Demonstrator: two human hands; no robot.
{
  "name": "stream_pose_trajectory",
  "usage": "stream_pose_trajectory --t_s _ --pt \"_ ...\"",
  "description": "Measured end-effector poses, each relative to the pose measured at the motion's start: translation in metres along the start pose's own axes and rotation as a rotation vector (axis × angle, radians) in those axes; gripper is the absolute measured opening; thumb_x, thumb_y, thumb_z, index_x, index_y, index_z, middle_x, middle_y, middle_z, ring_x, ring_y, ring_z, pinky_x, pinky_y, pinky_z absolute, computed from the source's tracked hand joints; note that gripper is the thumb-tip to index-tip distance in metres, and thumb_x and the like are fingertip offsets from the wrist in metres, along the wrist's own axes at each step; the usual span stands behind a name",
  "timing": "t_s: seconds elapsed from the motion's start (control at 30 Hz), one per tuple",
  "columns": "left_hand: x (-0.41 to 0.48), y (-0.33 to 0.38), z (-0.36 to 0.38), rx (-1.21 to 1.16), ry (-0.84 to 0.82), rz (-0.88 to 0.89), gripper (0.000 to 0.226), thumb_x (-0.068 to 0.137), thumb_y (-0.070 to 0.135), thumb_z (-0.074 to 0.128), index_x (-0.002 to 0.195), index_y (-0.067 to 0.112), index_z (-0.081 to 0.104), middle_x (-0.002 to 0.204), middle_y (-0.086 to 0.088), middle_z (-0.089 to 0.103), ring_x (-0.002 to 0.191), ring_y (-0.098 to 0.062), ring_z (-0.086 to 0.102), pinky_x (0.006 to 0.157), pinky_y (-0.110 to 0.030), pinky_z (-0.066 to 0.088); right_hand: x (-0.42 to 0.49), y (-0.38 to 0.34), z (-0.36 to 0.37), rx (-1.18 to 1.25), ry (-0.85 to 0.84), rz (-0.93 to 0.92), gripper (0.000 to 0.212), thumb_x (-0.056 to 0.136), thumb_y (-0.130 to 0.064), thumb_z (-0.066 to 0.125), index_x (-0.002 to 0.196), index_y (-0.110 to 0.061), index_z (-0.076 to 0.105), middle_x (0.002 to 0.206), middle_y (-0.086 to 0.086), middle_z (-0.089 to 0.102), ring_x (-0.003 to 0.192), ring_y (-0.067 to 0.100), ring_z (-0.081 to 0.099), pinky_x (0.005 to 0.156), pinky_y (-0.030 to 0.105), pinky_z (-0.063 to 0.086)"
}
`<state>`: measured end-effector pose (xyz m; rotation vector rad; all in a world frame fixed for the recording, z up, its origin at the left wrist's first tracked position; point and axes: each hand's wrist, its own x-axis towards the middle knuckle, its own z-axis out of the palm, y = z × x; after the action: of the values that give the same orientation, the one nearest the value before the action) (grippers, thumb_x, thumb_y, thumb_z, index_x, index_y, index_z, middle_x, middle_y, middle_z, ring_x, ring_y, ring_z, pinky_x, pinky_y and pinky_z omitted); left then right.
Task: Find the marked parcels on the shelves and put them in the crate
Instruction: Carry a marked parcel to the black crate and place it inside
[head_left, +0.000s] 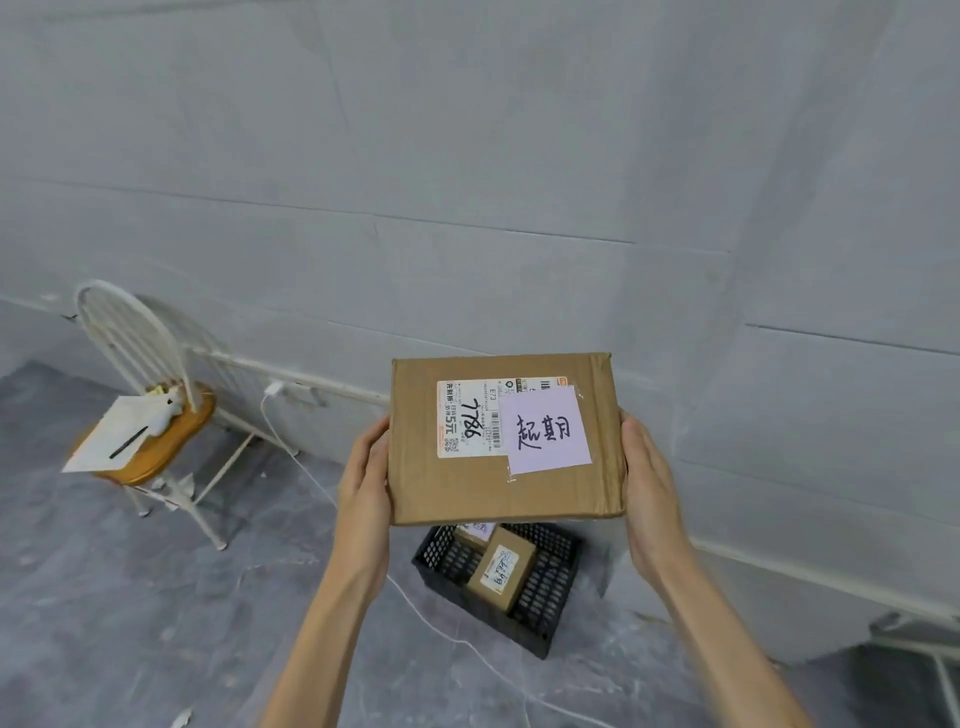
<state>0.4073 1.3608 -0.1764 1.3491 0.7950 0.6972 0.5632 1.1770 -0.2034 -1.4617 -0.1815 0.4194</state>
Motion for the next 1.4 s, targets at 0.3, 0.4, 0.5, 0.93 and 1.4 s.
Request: stream_pose_trajectory --t_s 0.3,0.4,0.5,0.93,1.4 --pt "0.049 -0.038 0.062 -0.002 -0.07 -0.083 0.028 0.106 0.03 0.043 0.126 0.033 0.062 0.118 0.018 0.07 0.105 0.004 0.064 0.079 -0.018 0.048 0.065 0.02 -0.037 -0.001 0.064 0.077 0.037 0.106 -0.043 0.034 0.134 -0.036 0.058 0.117 -0.024 0.069 0.111 -0.008 0.061 0.086 0.014 0.046" --pt "0.063 -0.048 0.076 0.004 -0.098 -0.097 0.03 0.106 0.028 0.043 0.129 0.03 0.062 0.119 0.016 0.07 0.107 0.002 0.065 0.078 -0.015 0.049 0.077 0.027 -0.046 -0.013 0.09 0.087 0.033 0.107 -0.04 0.036 0.13 -0.037 0.059 0.112 -0.03 0.069 0.108 -0.013 0.06 0.083 0.01 0.045" --pt "0.076 -0.058 0.086 0.011 -0.131 -0.113 0.03 0.106 0.026 0.043 0.129 0.028 0.062 0.121 0.015 0.07 0.11 0.0 0.065 0.082 -0.017 0.048 0.087 0.037 -0.051 -0.006 0.11 0.104 0.028 0.107 -0.037 0.037 0.125 -0.038 0.059 0.106 -0.033 0.069 0.104 -0.015 0.061 0.08 0.003 0.044" --pt "0.175 -0.154 0.081 0.105 -0.273 -0.216 0.031 0.107 0.023 0.042 0.13 0.027 0.063 0.125 0.009 0.07 0.116 -0.007 0.064 0.092 -0.027 0.049 0.139 0.115 -0.028 -0.121 0.24 0.237 0.029 0.104 -0.044 0.041 0.122 -0.032 0.061 0.11 -0.015 0.069 0.1 -0.003 0.064 0.079 0.015 0.046" --pt "0.312 -0.331 0.041 0.283 -0.39 -0.416 0.03 0.106 0.032 0.044 0.129 0.034 0.064 0.13 0.008 0.066 0.123 -0.012 0.06 0.106 -0.042 0.048 0.215 0.288 0.04 -0.246 0.416 0.418 0.018 0.103 -0.042 0.045 0.112 -0.039 0.06 0.093 -0.029 0.066 0.084 -0.016 0.061 0.07 0.005 0.044"
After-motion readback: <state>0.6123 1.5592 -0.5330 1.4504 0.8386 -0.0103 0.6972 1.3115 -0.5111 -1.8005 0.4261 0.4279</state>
